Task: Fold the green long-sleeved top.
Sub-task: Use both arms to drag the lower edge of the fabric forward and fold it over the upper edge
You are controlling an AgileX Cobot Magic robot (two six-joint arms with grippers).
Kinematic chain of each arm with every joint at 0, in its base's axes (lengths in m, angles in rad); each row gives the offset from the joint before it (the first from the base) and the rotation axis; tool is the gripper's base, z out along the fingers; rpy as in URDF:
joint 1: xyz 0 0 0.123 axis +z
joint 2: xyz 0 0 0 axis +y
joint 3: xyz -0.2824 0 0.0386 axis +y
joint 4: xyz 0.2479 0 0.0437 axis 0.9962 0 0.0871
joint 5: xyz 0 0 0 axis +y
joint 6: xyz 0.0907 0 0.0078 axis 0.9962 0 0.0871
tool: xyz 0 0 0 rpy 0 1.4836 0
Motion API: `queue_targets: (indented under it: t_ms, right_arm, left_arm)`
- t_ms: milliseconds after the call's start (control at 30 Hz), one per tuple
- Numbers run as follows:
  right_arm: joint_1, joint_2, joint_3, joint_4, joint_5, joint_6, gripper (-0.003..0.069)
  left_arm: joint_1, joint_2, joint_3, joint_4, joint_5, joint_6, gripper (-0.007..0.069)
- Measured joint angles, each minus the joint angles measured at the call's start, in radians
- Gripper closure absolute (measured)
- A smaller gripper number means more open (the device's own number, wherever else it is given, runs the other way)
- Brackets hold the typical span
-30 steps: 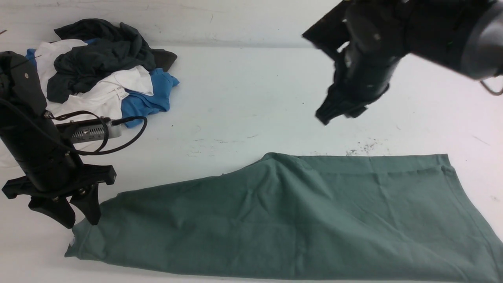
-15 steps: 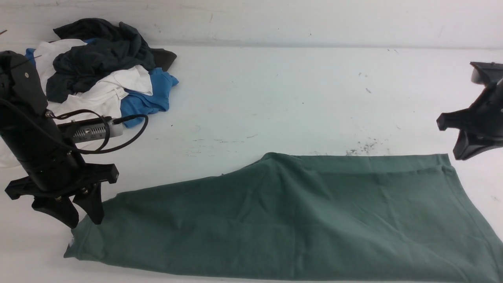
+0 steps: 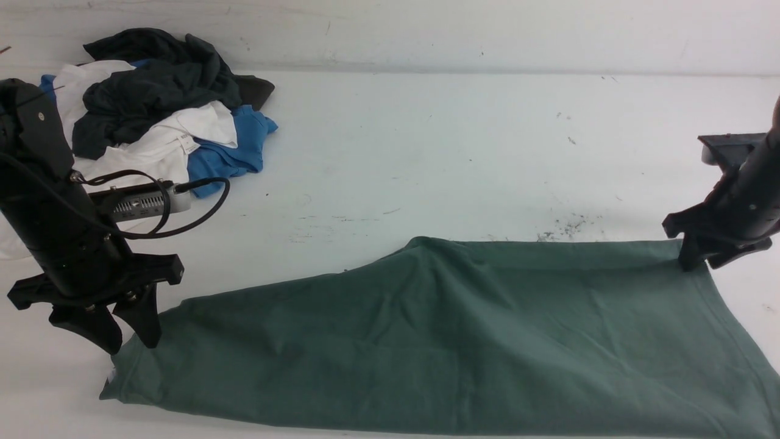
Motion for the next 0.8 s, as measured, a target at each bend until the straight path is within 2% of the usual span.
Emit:
queue_targets:
  t_ms: [167, 233, 533, 800]
  right_arm:
    - [0.0, 0.017, 0.0, 0.012, 0.0, -0.002, 0.039]
    - [0.0, 0.017, 0.0, 0.018, 0.0, -0.003, 0.0413]
    - [0.0, 0.017, -0.117, 0.019, 0.108, -0.004, 0.065]
    - [0.0, 0.017, -0.233, 0.001, 0.1, 0.057, 0.0658]
  left_arm:
    - [0.0, 0.0, 0.0, 0.0, 0.0, 0.0, 0.0321]
    - [0.0, 0.0, 0.0, 0.0, 0.0, 0.0, 0.0321]
    - [0.0, 0.0, 0.0, 0.0, 0.0, -0.001, 0.0321]
    - [0.0, 0.0, 0.0, 0.002, 0.0, -0.001, 0.0321]
